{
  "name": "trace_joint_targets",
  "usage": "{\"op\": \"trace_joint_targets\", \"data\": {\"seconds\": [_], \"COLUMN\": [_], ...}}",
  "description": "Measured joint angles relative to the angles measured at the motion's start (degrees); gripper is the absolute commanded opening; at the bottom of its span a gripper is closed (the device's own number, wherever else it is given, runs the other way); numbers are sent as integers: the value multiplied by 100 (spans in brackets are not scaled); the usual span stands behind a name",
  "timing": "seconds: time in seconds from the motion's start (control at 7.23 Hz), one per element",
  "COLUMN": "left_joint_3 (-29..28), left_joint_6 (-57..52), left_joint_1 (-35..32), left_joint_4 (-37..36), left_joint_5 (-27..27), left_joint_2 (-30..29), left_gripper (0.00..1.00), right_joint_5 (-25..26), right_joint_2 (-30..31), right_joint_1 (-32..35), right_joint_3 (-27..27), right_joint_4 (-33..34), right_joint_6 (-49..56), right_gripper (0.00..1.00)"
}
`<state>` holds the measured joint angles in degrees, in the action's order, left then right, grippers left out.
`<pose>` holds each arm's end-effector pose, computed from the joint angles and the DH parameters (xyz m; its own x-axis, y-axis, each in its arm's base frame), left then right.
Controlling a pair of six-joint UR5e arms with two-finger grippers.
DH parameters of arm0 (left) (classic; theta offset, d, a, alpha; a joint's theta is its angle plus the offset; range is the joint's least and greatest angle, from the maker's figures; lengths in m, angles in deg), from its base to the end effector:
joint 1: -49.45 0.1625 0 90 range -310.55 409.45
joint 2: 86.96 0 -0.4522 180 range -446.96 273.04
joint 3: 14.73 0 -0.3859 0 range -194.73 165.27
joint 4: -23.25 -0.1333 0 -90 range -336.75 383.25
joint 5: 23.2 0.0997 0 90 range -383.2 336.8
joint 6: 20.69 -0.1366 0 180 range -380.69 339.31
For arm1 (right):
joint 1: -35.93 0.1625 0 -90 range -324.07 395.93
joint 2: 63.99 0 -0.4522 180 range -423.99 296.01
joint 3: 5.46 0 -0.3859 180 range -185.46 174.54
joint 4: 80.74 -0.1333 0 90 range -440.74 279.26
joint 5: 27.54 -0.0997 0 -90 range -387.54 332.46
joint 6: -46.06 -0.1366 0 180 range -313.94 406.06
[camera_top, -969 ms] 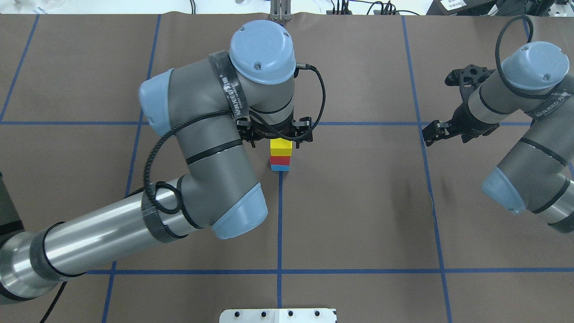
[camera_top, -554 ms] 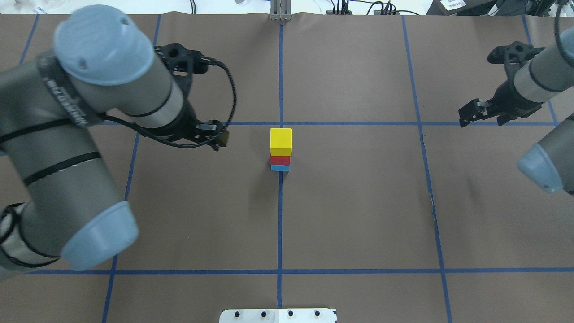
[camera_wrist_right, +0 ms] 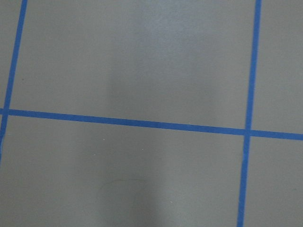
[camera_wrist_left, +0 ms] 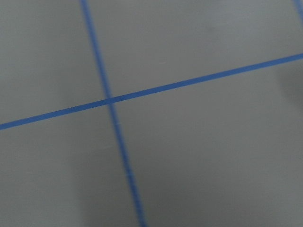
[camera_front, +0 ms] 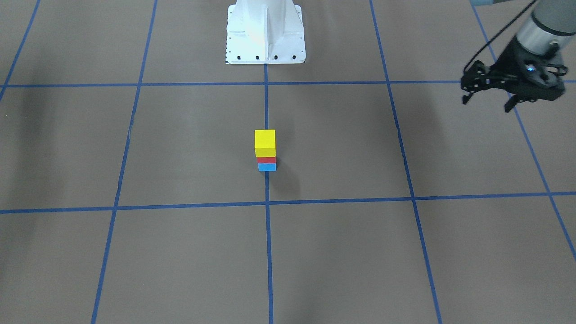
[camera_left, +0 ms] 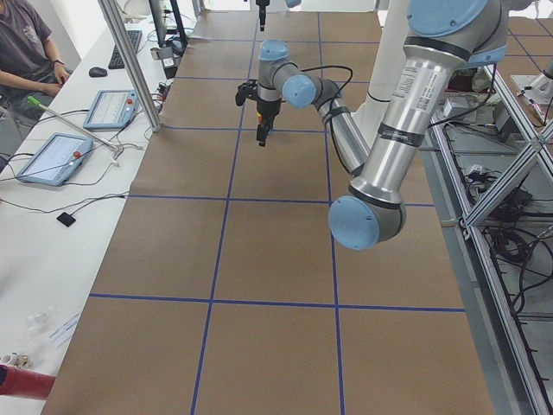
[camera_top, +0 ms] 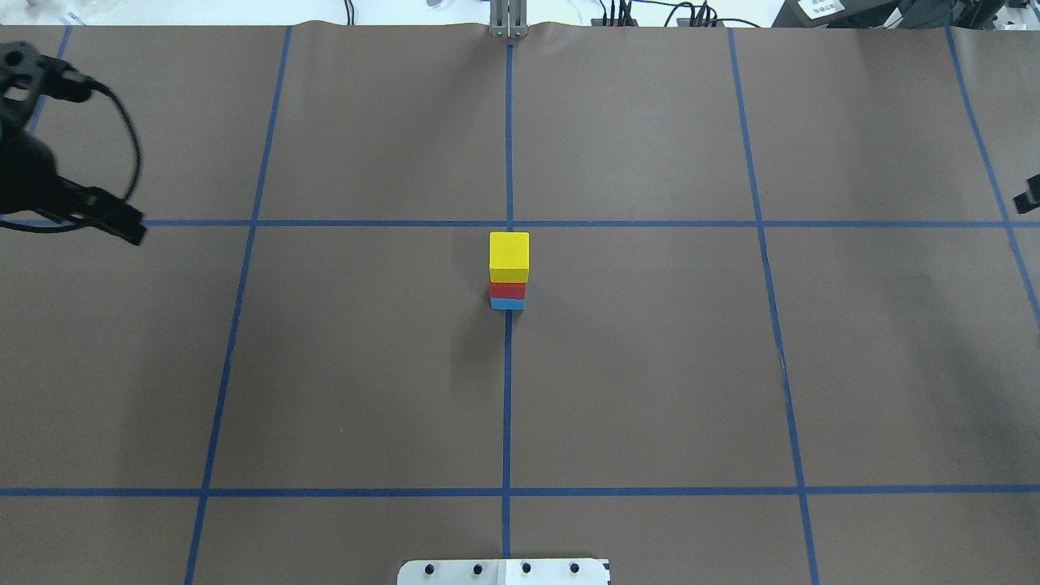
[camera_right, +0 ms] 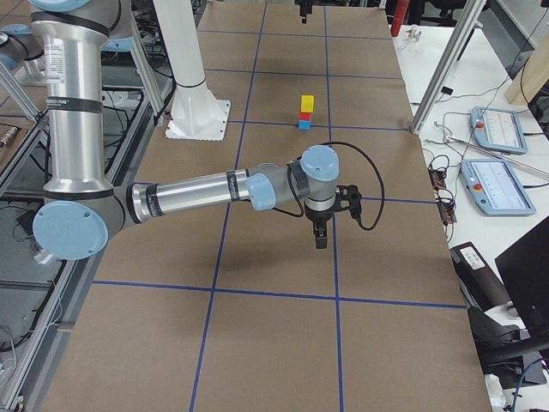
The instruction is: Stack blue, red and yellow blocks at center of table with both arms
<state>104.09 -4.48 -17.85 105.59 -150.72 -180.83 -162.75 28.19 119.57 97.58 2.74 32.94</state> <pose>0.1434 -0.4727 0.4612 0.7047 0.2888 -0.6480 -0.1593 0.9545 0.2522 -0.0177 -0.4867 0.6037 0.6830 -0.0659 0.7274 -0.0506 0.9893 0.1372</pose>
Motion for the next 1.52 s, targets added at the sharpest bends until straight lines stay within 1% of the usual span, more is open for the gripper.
{"op": "trace_joint_targets", "data": {"seconds": [0.14, 0.28, 0.42, 0.55, 0.83, 0.97, 1.52], "left_joint_3": [-355, -688, -1060, -1295, -1500, -1514, -1478], "left_joint_6": [-633, -899, -1018, -1055, -934, -908, -891], "left_joint_1": [-556, -927, -1242, -1477, -1810, -1898, -1928], "left_joint_4": [39, -2, -45, -67, -88, -11, 177], "left_joint_5": [-297, -523, -634, -677, -766, -842, -907], "left_joint_2": [222, 288, 278, 258, 311, 425, 514], "left_gripper": [100, 100, 100, 100, 100, 100, 100], "right_joint_5": [-121, -144, -143, -125, -24, 58, 137], "right_joint_2": [63, 74, 56, 37, -46, -74, -79], "right_joint_1": [223, 294, 267, 180, -79, -175, -232], "right_joint_3": [-6, -14, -46, -80, -98, -103, -129], "right_joint_4": [8, 4, -6, -19, -31, -33, -46], "right_joint_6": [131, 178, 187, 180, 135, 123, 117], "right_gripper": [100, 100, 100, 100, 100, 100, 100]}}
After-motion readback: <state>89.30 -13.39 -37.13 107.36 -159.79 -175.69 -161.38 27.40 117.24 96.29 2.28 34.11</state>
